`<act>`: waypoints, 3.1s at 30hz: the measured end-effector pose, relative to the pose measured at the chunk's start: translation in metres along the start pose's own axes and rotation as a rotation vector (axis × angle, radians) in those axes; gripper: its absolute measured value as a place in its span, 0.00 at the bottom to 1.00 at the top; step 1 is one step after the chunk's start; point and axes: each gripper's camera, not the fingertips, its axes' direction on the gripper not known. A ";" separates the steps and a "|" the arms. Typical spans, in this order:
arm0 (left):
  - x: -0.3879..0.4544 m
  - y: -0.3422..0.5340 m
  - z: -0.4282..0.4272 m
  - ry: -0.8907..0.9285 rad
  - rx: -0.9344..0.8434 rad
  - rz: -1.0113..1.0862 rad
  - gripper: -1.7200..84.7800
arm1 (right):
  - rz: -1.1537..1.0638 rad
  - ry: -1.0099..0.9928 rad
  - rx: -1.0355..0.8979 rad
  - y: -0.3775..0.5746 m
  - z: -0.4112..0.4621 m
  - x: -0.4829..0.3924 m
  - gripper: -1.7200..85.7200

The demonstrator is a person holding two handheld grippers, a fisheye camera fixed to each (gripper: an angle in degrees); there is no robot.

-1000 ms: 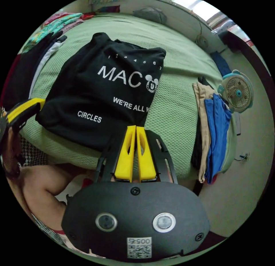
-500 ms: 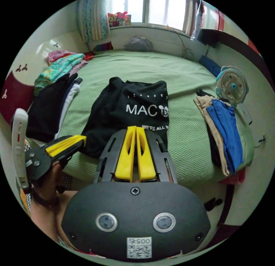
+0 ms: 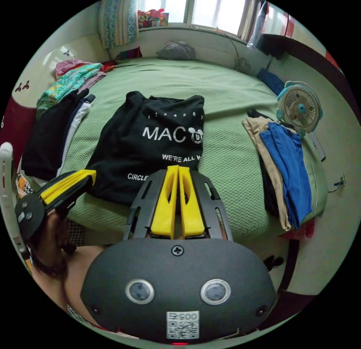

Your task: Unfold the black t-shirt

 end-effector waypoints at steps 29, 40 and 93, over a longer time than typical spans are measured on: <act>-0.002 0.029 -0.030 0.053 0.045 -0.010 0.02 | 0.010 -0.094 -0.034 0.008 0.019 0.006 0.01; 0.000 0.029 -0.027 0.122 0.024 0.035 0.01 | -0.120 -0.057 -0.023 0.012 0.022 -0.019 0.01; -0.137 0.049 -0.014 0.008 -0.052 -0.113 0.01 | -0.566 -0.176 -0.056 0.008 0.057 -0.179 0.14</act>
